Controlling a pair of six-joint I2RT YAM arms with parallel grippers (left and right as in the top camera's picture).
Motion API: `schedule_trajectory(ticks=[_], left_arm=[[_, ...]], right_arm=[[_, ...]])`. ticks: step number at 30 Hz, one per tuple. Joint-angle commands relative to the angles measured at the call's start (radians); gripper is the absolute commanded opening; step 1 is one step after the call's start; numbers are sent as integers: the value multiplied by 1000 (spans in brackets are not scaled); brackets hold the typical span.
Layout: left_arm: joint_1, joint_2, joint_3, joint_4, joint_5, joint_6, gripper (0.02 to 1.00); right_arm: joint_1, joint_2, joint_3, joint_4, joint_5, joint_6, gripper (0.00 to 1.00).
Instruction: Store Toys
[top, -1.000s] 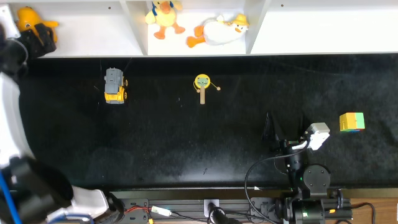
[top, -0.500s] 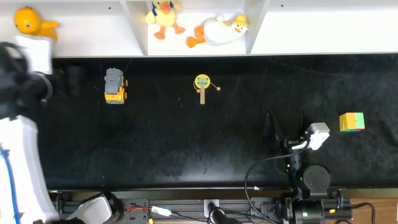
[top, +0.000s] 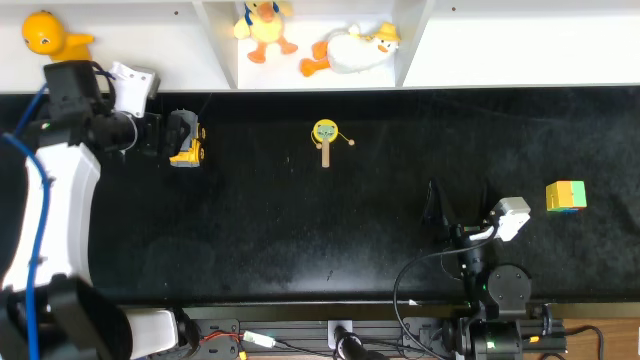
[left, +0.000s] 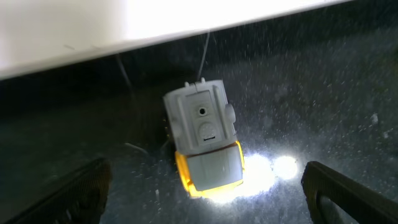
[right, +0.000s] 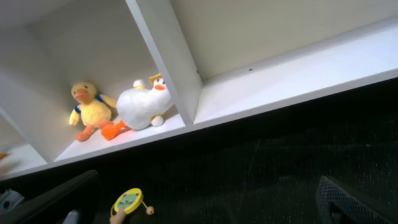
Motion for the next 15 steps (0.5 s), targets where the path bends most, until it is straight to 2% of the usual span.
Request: schedule_trajectory(ticks=[1,6,15], left_arm=[[-31,56,-2,3,21,-23,996],[-63,106,-8,31,12,-45,998],[-76,200,-18,86,-91,-132,996]], right_arm=[[6,-8,-13,6,11,7,993],[6,-8,-13,6,11,7,993],[6,-8,-13,6,11,7,996]])
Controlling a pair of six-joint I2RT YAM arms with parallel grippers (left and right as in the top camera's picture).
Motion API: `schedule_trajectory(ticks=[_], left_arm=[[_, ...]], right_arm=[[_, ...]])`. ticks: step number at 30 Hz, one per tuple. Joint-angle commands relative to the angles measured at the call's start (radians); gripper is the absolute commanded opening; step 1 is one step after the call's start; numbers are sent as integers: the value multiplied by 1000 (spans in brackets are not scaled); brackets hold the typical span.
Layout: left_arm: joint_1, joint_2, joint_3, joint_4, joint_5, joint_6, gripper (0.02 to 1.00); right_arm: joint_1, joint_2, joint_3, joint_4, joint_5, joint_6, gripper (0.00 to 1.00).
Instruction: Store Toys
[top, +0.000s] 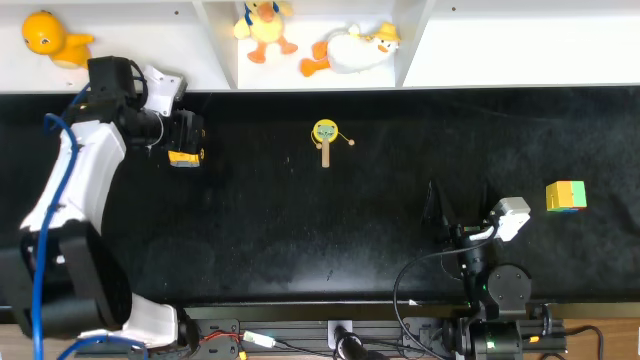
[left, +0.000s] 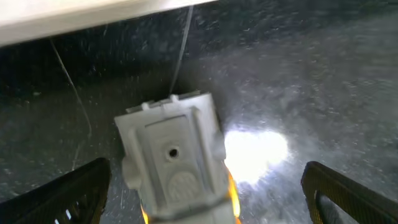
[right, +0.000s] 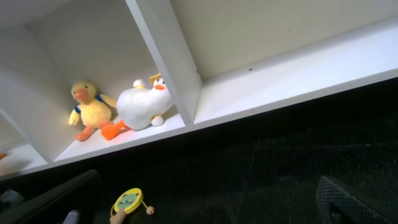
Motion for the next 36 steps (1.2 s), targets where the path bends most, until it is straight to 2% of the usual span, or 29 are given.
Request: schedule_trajectory(ticks=[1,4,22,36], left_arm=[[-3,45,-15,18,-64,-56,998],[-3,66,-15,32,-64,-64,991],[-3,74,-15,65,-65,-91,606],[-4,19,23,53,-61,-142,476]], right_arm=[[6,-8,-13,5,11,7,996],[6,-8,-13,5,11,7,993],[6,-8,-13,5,11,7,993],[6,-8,-13,5,11,7,996]])
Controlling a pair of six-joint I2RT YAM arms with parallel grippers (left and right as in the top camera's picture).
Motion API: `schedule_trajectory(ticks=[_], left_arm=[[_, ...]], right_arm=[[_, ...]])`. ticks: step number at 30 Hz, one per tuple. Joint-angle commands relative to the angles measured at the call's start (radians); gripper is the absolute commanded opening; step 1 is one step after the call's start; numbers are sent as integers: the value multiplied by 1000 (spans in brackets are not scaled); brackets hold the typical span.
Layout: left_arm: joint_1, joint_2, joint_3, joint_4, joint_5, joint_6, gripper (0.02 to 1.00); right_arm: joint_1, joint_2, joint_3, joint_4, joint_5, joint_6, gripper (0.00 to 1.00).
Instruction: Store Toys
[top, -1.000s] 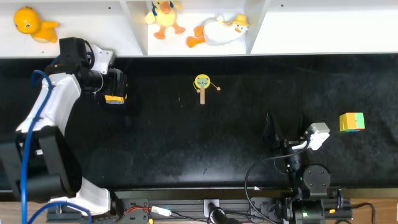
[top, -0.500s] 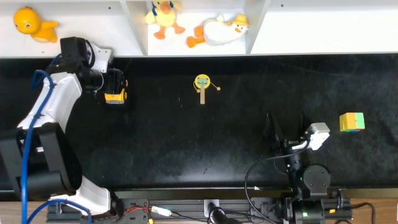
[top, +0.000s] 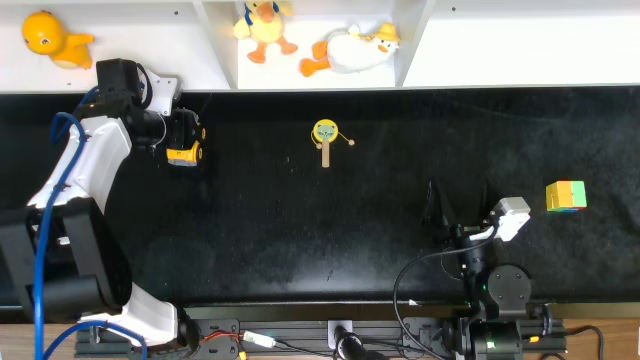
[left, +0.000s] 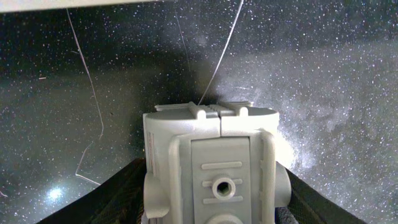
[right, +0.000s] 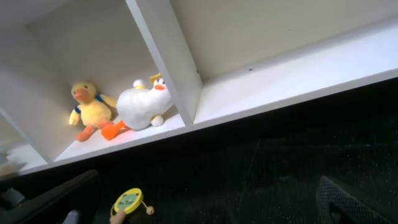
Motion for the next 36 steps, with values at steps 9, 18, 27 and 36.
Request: schedule_trajectory(ticks=[9,18,27,36], left_arm=[[-5,-265,47,-90,-57,-33,452],[-5,-335,47,23,-104,-59,375],[-2,-204,47,291,-105,-59,310],[-2,-97,47,436,-105,-82,275]], right_arm=[[6,-8,-13,5,11,6,993],[6,-8,-13,5,11,6,996],[6,-8,-13,5,11,6,993],[6,-8,-13,5,11,6,998]])
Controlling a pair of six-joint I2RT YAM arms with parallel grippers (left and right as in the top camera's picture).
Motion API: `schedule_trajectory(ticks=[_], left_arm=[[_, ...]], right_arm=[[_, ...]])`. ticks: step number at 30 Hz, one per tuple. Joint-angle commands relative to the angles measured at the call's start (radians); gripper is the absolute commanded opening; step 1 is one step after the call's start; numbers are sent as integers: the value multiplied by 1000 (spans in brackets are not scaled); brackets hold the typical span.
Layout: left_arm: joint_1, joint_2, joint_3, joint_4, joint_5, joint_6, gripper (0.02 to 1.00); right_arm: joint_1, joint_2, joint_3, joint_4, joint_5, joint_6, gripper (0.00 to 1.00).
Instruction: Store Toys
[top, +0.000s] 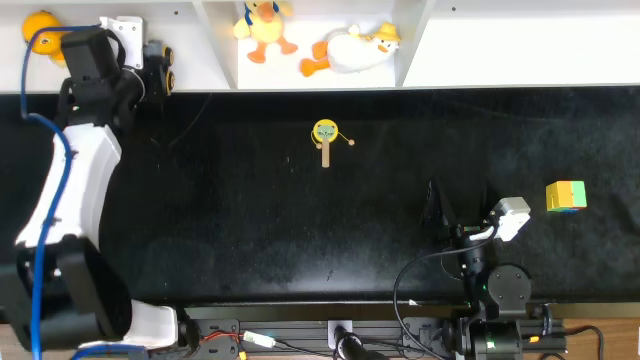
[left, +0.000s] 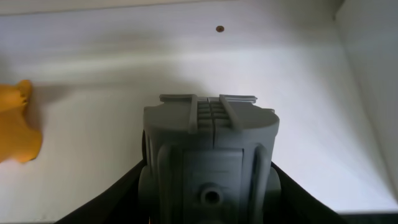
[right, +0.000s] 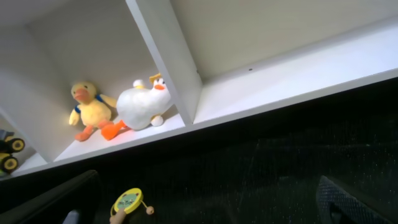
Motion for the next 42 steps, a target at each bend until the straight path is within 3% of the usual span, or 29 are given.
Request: schedule_trajectory(ticks=[1,3,5,6,8,9,15,16,24,30,35,42], left_arm=[[-2,32,19,52,-4,-35,259],[0,50,19,66,-2,-55,246],[0,66,19,71,5,-58,301],[0,69,19,72,5,-58,375],[0,72,19,78,4,-58,641],[0,72,19,82,4,-58,711],[0,72,19,96,4,-58,906],[0,72,19,98,4,-58,998],[0,-21,39,18,11,-76,998],[0,-220,39,-218,6,-45,998],[0,-402,33,-483,-84,-47,998],[0,-696,-105,-661,-75,-68,998]], right_arm=[[6,-8,-13,5,11,7,996],[6,-8,-13,5,11,7,996],[6,-8,-13,5,11,7,996],[6,-8,-13,5,11,7,993],[6,-8,-13,5,11,7,993],[6,-8,-13,5,11,7,993],[6,-8,-13,5,11,7,996],[6,-8,-13,5,11,7,996],[6,-8,-13,5,11,7,993],[6,-8,-13,5,11,7,998],[6,-8,-13,5,11,7,996],[6,-8,-13,5,11,7,996]])
